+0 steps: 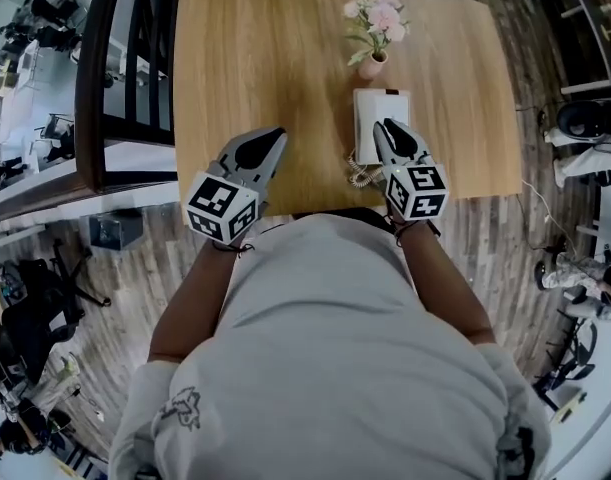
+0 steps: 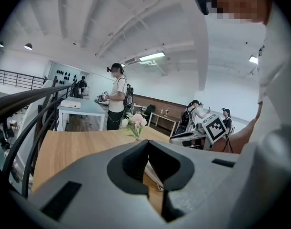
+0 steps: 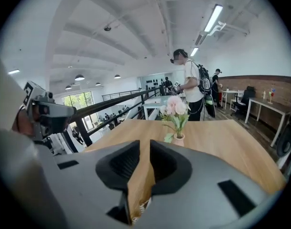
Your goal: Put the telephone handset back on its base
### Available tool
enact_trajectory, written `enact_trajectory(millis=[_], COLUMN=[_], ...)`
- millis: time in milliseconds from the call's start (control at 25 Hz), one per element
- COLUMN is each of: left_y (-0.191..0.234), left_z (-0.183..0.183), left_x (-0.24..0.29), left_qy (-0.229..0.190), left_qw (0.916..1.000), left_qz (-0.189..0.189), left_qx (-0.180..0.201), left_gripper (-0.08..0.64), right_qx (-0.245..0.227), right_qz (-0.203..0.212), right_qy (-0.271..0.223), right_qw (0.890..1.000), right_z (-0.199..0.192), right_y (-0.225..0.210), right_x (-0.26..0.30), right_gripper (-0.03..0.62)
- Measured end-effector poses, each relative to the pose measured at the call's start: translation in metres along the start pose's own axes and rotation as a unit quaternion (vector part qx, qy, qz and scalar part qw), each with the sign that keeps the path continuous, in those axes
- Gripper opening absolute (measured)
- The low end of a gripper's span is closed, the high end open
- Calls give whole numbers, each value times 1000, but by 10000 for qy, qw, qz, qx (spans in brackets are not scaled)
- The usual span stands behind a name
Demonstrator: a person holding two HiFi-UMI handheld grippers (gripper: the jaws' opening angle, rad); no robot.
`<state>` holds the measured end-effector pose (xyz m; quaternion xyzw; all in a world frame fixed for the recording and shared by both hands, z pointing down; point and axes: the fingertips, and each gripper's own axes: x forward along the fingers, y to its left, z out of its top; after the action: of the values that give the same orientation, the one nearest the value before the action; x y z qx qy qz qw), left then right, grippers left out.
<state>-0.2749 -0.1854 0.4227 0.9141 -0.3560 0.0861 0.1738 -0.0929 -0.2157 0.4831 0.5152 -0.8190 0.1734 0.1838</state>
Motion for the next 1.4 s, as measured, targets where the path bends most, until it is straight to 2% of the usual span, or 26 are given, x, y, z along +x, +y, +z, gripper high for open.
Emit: enact_trajectory(millis=[160,320,640,960,1040,1200,1400], left_y=[-5,-12,-32,-75,-88,-122,-168], left_z=[14,25,37,36,34,32,25], left_x=[-10,-19,-21,-7,-2,6,17], left_qy=[-138,-234,-378,-408,-399,-398,-394], left_qw=[9997,9992,9989,9989,9989,9988,9984], left_qz=[35,66,44,-14,10,65,205], left_qx=[222,318,259,235,237,273,341], left_gripper=[6,6,6,6,6,6,6], right_qx=[-370,-374,-412,-461,-450,-340,-387], right_qz=[172,243,415,649,790,1405,1759], right_qy=[-242,-207,-289,-331,-368,-523,-659], right_qw=[9989,9988,9979,9963,9952,9881,9814], right_z=[20,23,34,32,29,22,13], right_y=[11,9,1,-14,-18,-19,-31], right_x=[-18,-29,-44,-77,-88,-115,-159], right_gripper=[25,19,6,6,6,6,6])
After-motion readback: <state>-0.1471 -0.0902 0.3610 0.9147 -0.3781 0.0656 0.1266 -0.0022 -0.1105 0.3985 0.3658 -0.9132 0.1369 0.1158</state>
